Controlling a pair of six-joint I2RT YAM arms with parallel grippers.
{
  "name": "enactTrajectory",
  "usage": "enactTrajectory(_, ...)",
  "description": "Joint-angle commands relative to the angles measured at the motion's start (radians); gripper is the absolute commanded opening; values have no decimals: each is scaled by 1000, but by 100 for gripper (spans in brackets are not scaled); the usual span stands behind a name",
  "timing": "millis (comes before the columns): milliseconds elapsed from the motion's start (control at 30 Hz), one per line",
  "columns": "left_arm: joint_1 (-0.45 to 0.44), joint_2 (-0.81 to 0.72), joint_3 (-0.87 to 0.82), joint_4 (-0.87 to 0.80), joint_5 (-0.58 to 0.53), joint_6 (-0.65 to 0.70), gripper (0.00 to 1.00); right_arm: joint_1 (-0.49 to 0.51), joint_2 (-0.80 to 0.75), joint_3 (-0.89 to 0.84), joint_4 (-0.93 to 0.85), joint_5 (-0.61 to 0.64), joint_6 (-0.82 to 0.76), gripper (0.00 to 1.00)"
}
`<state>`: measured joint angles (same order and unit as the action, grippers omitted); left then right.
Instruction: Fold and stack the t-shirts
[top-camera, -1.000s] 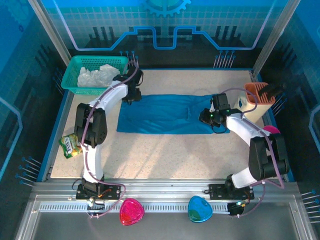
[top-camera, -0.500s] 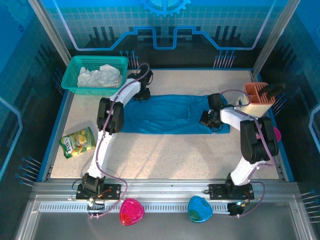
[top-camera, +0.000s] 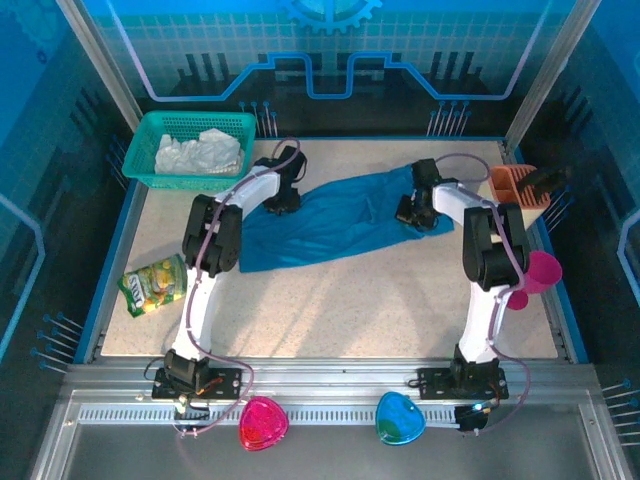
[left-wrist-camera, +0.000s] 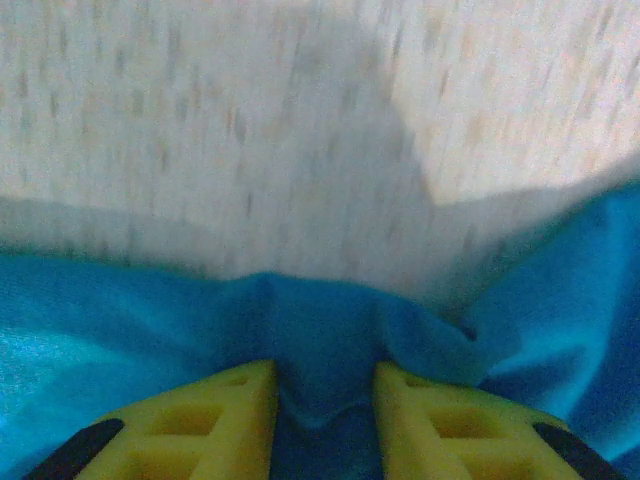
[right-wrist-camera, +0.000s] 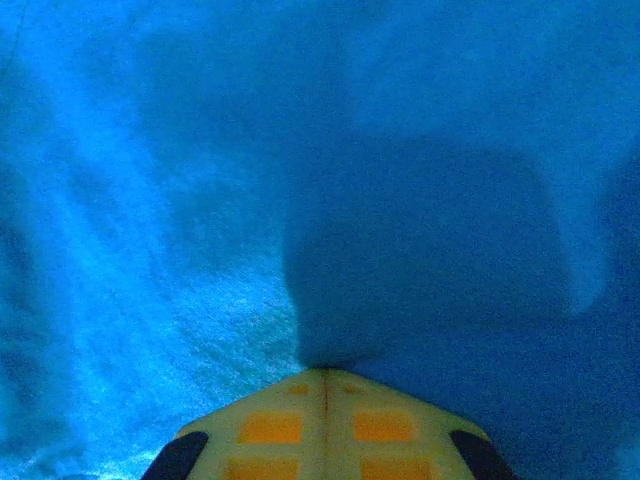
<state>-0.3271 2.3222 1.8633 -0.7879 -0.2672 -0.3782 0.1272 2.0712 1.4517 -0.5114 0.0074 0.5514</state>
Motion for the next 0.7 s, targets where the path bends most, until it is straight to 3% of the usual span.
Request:
enactTrajectory(0, -19, -58, -219, -20, 65, -73, 32, -13, 129, 159, -114, -43, -71, 0)
enactTrajectory(333, -145, -388, -613, 7, 124, -252, 33, -5, 506, 767, -361, -203, -171, 0)
enactTrajectory(467, -239, -424, -676, 34, 179, -335, 34, 19, 595, 903, -402, -263, -167, 0)
enactTrajectory(667, -373, -405, -709, 61, 239, -455, 34, 65, 652, 966, -369, -330, -126, 0)
